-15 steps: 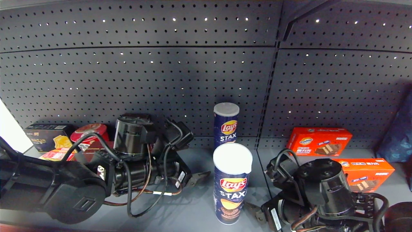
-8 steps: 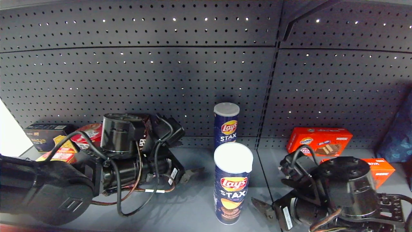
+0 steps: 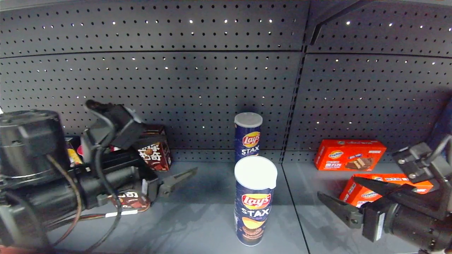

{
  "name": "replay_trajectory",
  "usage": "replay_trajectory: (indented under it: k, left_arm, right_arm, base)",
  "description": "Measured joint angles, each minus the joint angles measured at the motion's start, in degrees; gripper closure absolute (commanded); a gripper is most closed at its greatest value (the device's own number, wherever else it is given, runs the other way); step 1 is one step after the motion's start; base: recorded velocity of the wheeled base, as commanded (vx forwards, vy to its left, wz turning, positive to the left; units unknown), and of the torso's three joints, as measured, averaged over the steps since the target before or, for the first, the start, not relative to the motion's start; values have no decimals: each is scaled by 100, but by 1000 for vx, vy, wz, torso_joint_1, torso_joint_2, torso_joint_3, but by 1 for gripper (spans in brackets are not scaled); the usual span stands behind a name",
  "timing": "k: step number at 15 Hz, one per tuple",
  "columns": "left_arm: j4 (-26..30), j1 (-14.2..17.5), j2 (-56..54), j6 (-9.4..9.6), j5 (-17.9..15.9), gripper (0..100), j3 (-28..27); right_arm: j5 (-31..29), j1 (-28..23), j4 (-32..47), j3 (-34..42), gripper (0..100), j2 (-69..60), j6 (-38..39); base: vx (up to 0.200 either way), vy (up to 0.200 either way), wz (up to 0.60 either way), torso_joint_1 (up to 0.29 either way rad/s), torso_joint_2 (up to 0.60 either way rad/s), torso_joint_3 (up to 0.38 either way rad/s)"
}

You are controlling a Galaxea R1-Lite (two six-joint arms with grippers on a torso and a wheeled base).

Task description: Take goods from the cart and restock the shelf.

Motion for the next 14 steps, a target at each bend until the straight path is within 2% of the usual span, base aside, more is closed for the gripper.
replay_trajectory:
  k: [1, 4, 6, 8, 11, 12, 14]
  left_arm:
    - [5, 184, -457, -38, -50, 0, 372]
    - [195, 711, -1970, -451, -116, 0, 1425]
    - [641, 1086, -3059, -646, 98, 0, 1886]
    - [1380, 1390, -4219, -731, 561, 0, 2148]
    - [2737, 1620, -5736, -734, 1391, 0, 2302]
    - [3134, 1725, -6140, -734, 1525, 0, 2330]
    - [3867, 2131, -7019, -729, 1512, 0, 2432]
  right_arm:
    - [4, -256, -2, 166, 0, -329, 0]
    - [20, -1401, 29, 869, 0, -1298, 13]
    - [9, -2244, 145, 1261, 0, -1932, 22]
    - [-90, -2864, 730, 1502, 0, -2732, -20]
    - [-227, -3762, 2132, 1626, 0, -4159, -178]
    - [-224, -4013, 2583, 1648, 0, -4659, -251]
    - [38, -4337, 3155, 1742, 0, -5588, -396]
  base:
    - [0, 0, 0, 0, 0, 0]
    - [0, 0, 0, 0, 0, 0]
    - [0, 0, 0, 0, 0, 0]
    - [0, 0, 0, 0, 0, 0]
    - [0, 0, 0, 0, 0, 0]
    - [0, 0, 0, 0, 0, 0]
    - [0, 0, 0, 0, 0, 0]
